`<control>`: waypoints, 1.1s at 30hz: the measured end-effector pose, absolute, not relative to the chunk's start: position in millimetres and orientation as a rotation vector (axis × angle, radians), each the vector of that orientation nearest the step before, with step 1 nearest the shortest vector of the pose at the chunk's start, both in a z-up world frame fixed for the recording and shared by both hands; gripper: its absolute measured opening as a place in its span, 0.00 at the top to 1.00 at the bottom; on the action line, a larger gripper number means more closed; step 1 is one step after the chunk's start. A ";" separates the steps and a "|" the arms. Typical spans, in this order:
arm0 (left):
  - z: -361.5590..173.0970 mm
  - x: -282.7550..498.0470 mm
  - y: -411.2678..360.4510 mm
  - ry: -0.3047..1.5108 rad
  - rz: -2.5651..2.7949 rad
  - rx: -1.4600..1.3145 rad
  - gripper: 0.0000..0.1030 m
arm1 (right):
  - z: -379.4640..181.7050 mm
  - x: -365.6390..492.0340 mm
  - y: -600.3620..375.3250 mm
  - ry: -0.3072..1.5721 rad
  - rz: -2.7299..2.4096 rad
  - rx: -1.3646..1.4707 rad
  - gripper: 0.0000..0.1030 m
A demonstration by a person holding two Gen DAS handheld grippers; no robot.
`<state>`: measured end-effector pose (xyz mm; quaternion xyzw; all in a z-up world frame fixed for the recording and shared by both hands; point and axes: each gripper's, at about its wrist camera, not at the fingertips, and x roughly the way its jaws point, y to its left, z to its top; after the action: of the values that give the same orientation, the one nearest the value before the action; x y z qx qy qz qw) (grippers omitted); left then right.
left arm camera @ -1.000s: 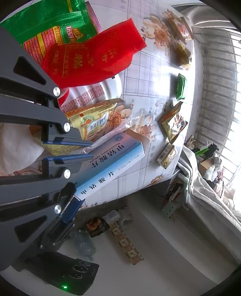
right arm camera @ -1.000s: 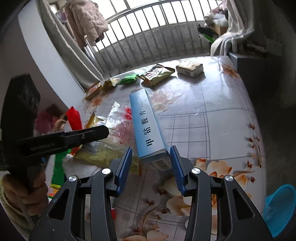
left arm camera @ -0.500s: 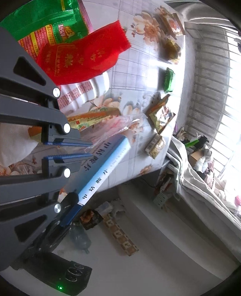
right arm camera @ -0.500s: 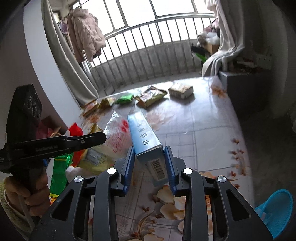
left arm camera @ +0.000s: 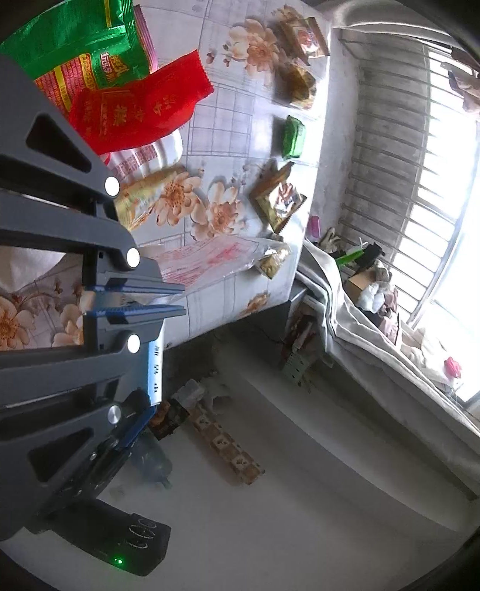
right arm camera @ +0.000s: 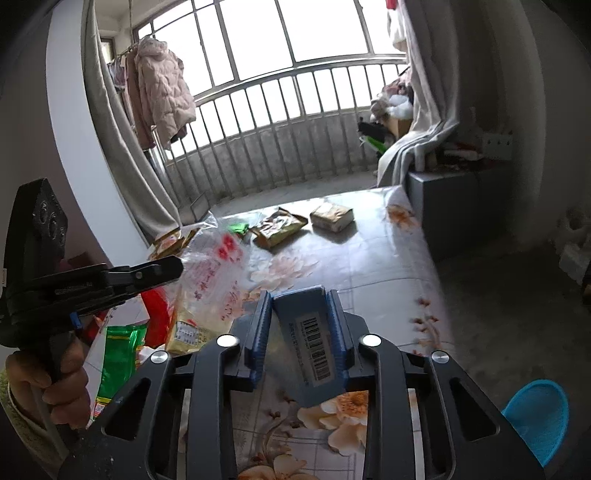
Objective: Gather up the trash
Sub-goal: 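Lift the box with right tool while left tool lifts the plastic bag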
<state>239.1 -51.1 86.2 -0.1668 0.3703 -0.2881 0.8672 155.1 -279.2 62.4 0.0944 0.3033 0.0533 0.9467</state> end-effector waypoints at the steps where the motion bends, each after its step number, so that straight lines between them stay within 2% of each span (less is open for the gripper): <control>1: 89.1 236.7 -51.7 0.769 -0.606 -0.348 0.95 | 63.1 154.0 -282.0 0.624 0.100 0.204 1.00; 10: 96.3 214.5 -51.8 0.758 -0.604 -0.341 0.95 | 44.0 142.2 -303.5 0.705 0.130 0.325 1.00; 12: 96.1 212.7 -51.6 0.759 -0.599 -0.342 0.95 | 38.4 139.4 -310.0 0.726 0.119 0.363 0.97; 15: 94.9 212.3 -50.7 0.764 -0.587 -0.349 0.95 | 26.0 141.0 -323.7 0.782 0.144 0.480 0.74; 16: 94.9 211.9 -50.2 0.764 -0.584 -0.350 0.95 | 23.4 141.0 -326.6 0.792 0.141 0.499 0.63; 18: 94.7 212.0 -48.1 0.761 -0.575 -0.355 0.95 | 20.8 144.5 -328.7 0.816 0.139 0.500 0.57; 19: 94.8 212.2 -47.2 0.760 -0.573 -0.356 0.95 | 19.7 147.5 -330.5 0.827 0.139 0.514 0.50; 21: 94.5 213.9 -44.6 0.758 -0.566 -0.363 0.95 | 14.7 155.0 -336.4 0.857 0.149 0.570 0.43; 24: 93.7 215.4 -42.3 0.758 -0.561 -0.370 0.95 | 7.4 171.7 -343.3 0.891 0.129 0.608 0.43; 33: 93.9 218.5 -35.3 0.755 -0.553 -0.381 0.95 | 8.0 269.2 -315.8 0.946 0.298 0.392 0.43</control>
<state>218.5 -35.3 93.9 -0.1824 0.3618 -0.2649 0.8750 269.2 -315.8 8.0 0.1868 0.4511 0.1420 0.8611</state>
